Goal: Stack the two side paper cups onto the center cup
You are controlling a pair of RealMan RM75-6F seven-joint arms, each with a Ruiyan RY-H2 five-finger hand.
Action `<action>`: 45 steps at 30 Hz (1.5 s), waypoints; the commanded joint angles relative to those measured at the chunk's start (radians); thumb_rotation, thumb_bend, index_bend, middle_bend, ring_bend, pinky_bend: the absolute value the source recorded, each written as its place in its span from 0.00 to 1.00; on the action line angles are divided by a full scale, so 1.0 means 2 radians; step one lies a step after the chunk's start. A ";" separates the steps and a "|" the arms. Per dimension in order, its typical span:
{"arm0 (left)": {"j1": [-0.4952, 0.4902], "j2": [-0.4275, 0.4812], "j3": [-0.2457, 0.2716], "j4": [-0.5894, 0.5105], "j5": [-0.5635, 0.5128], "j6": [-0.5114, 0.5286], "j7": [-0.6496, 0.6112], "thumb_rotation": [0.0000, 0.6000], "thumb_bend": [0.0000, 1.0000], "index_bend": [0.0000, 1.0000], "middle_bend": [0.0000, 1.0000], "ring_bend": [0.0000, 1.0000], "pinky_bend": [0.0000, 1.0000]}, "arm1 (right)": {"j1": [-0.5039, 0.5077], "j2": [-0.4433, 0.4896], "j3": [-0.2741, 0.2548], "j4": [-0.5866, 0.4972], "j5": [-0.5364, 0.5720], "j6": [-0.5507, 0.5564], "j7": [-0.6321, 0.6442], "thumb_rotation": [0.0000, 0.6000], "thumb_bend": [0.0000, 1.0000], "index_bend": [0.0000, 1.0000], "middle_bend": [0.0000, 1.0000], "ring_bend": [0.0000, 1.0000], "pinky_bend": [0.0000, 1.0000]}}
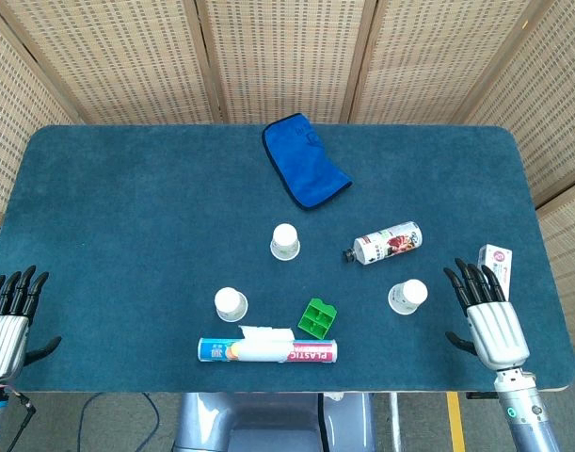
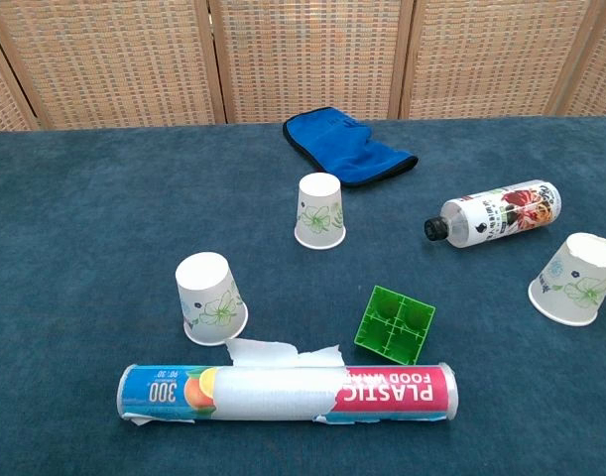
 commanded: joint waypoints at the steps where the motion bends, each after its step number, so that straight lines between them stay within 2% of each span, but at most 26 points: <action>1: 0.000 0.000 -0.001 0.000 -0.001 -0.001 0.001 1.00 0.00 0.00 0.00 0.00 0.00 | 0.001 -0.003 0.000 0.001 0.001 -0.001 -0.003 1.00 0.02 0.00 0.00 0.00 0.00; 18: -0.004 0.005 0.002 -0.006 0.001 -0.008 -0.005 1.00 0.00 0.00 0.00 0.00 0.00 | -0.001 -0.009 -0.003 0.007 -0.009 0.006 -0.005 1.00 0.02 0.01 0.00 0.00 0.00; 26: -0.010 0.013 0.011 -0.019 0.024 -0.011 -0.022 1.00 0.00 0.00 0.00 0.00 0.00 | -0.002 -0.005 -0.001 0.007 -0.006 0.007 0.007 1.00 0.02 0.02 0.00 0.00 0.00; 33: -0.038 0.034 0.010 -0.030 0.056 -0.028 -0.048 1.00 0.00 0.01 0.00 0.00 0.00 | -0.002 -0.003 0.001 0.003 -0.004 0.007 0.015 1.00 0.02 0.03 0.00 0.00 0.00; 38: -0.077 0.054 0.008 -0.047 0.081 -0.065 -0.072 1.00 0.00 0.12 0.00 0.00 0.00 | -0.001 -0.003 0.000 0.003 -0.004 0.005 0.015 1.00 0.02 0.03 0.00 0.00 0.00; 41: -0.099 0.059 0.004 -0.059 0.080 -0.098 -0.053 1.00 0.01 0.21 0.00 0.00 0.00 | -0.001 -0.003 0.001 0.004 -0.002 0.003 0.015 1.00 0.02 0.03 0.00 0.00 0.00; 45: -0.128 0.050 -0.005 -0.068 0.064 -0.144 -0.027 1.00 0.07 0.31 0.00 0.00 0.00 | 0.000 -0.003 0.002 0.004 0.002 0.001 0.017 1.00 0.02 0.04 0.00 0.00 0.00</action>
